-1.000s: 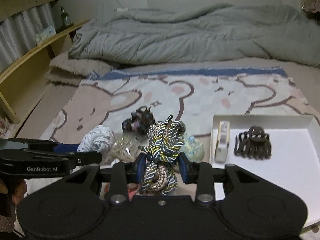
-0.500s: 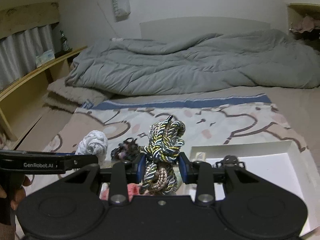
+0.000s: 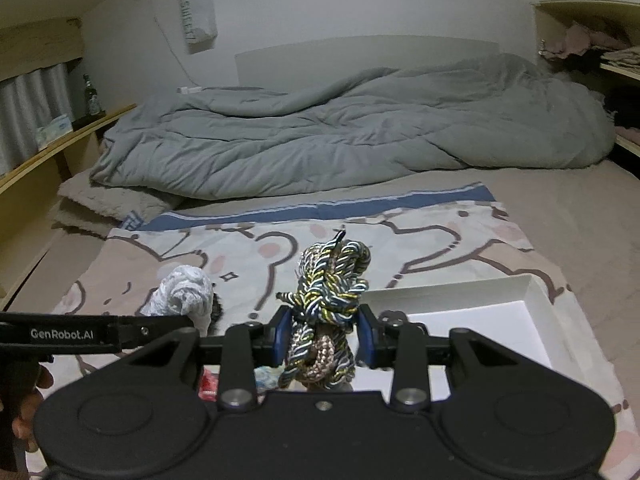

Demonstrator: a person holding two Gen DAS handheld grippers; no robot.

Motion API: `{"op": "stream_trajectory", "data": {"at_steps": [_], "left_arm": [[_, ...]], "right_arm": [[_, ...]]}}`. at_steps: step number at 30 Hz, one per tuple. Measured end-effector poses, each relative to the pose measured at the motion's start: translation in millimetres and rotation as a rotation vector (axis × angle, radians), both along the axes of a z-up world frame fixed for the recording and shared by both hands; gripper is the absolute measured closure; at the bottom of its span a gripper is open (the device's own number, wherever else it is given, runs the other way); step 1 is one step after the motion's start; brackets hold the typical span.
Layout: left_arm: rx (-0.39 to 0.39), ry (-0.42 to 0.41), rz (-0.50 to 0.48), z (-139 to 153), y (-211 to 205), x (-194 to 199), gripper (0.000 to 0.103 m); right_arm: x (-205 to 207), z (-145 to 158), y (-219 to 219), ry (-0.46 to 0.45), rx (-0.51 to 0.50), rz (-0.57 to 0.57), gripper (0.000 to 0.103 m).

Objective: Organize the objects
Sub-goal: 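Lift and carry the knitted pouch and braided rope toward the white box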

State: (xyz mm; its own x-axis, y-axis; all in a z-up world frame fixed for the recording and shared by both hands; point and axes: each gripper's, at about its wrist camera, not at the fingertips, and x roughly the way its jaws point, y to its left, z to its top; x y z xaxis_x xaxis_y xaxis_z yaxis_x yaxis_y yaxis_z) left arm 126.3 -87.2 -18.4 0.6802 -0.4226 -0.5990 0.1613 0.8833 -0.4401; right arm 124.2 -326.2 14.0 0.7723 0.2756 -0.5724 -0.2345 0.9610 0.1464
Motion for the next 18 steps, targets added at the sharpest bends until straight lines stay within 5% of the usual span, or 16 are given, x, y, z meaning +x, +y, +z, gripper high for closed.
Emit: {"op": "stream_trajectory", "data": {"at_steps": [18], "left_arm": [[-0.066, 0.193, -0.021, -56, -53, 25, 0.059]], "right_arm": [[21, -47, -44, 0.145, -0.026, -0.04, 0.067]]}}
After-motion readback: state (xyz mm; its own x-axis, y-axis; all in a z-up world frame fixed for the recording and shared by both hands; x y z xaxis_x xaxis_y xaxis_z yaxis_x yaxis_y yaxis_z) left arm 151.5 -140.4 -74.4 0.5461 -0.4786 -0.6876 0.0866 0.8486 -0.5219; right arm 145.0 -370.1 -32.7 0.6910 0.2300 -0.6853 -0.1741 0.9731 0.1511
